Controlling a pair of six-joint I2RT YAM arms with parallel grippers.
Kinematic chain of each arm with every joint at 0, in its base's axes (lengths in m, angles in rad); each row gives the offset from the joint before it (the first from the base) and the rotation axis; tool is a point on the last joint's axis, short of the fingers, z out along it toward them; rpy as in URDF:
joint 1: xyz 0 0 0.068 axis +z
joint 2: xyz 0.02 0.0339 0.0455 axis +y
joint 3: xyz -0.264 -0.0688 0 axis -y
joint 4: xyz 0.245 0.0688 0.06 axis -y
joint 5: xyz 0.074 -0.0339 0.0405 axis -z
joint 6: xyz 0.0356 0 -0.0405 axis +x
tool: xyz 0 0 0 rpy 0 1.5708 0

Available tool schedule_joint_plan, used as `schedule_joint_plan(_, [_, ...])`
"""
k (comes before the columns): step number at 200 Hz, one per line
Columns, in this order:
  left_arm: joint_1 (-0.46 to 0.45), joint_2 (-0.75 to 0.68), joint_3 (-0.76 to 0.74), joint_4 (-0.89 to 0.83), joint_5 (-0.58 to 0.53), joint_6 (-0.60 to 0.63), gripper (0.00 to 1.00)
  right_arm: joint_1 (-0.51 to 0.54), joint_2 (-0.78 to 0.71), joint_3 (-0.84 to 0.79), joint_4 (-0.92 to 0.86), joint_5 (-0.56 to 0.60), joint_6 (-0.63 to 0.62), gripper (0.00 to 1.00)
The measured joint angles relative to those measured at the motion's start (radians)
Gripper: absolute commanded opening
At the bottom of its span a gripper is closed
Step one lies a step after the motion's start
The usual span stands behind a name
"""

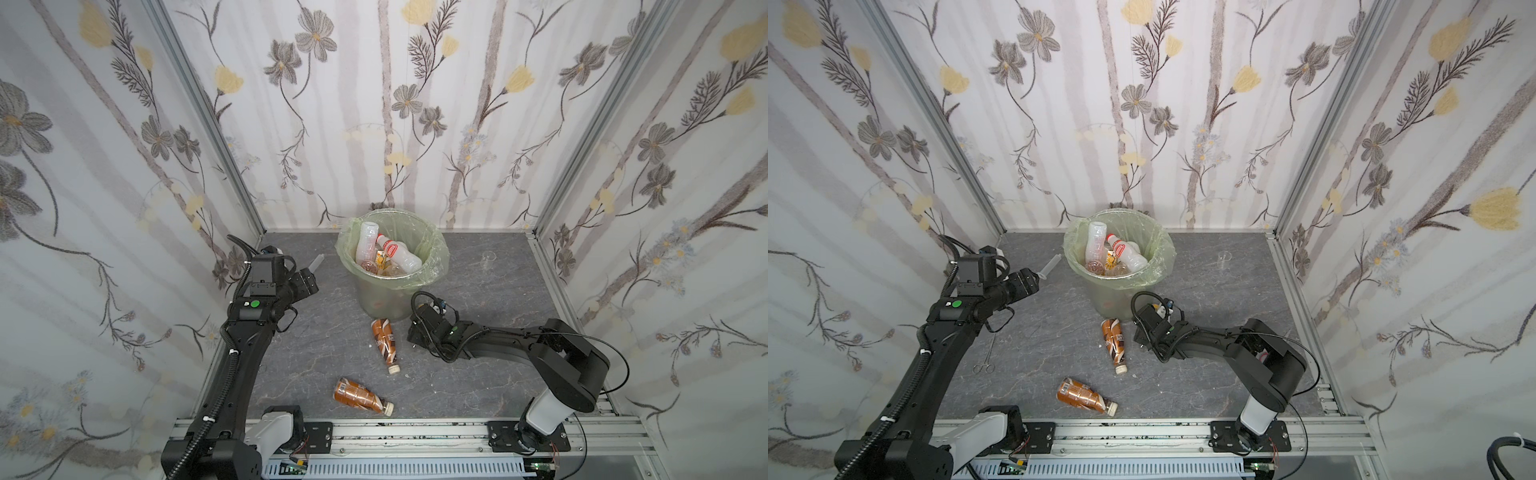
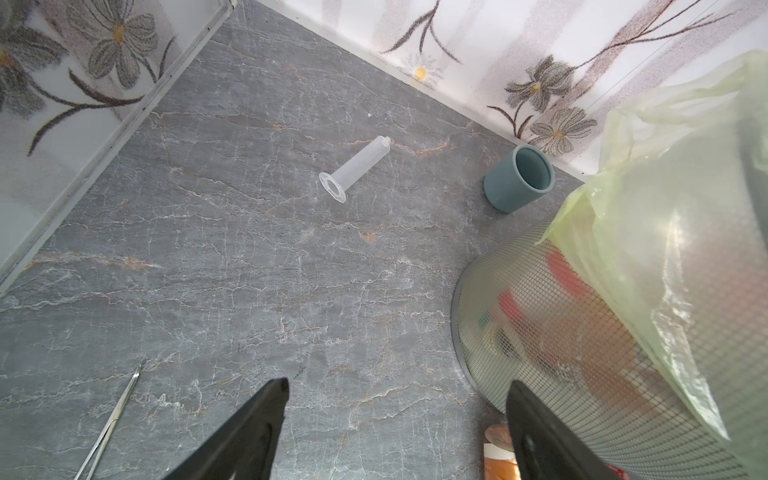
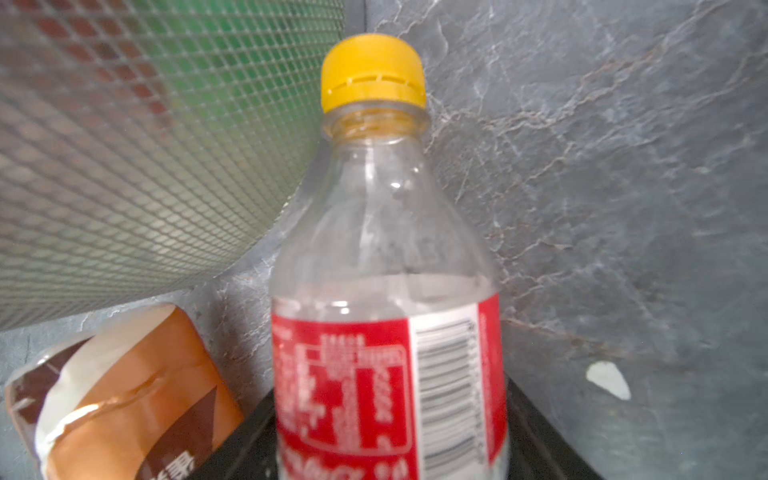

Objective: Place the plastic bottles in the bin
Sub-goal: 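Close the right gripper on the cola bottle and lift it, then carry the cola bottle with the right gripper over the bin and release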

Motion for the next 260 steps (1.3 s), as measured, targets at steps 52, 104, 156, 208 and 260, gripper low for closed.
schedule_joint_plan(52, [0.003, 0.014, 0.0, 0.0, 0.001, 0.006, 0.85, -0.038, -0.113, -0.059, -0.058, 0.048, -0.057, 0.52])
schedule_joint_plan(104, [0.003, 0.036, 0.0, 0.0, 0.009, 0.006, 0.85, -0.073, -0.314, -0.04, -0.154, 0.18, -0.254, 0.48])
schedule_joint_plan(156, [0.003, 0.048, 0.002, 0.001, 0.034, 0.006, 0.85, -0.253, -0.534, 0.045, -0.218, 0.208, -0.616, 0.5])
schedule_joint_plan(208, [0.003, 0.073, 0.012, 0.007, 0.056, 0.006, 0.85, -0.285, -0.397, 0.456, -0.351, 0.038, -1.009, 0.49])
schedule_joint_plan(260, [0.003, 0.065, -0.002, 0.022, 0.092, 0.006, 0.85, -0.286, -0.137, 0.871, -0.473, -0.061, -1.275, 0.49])
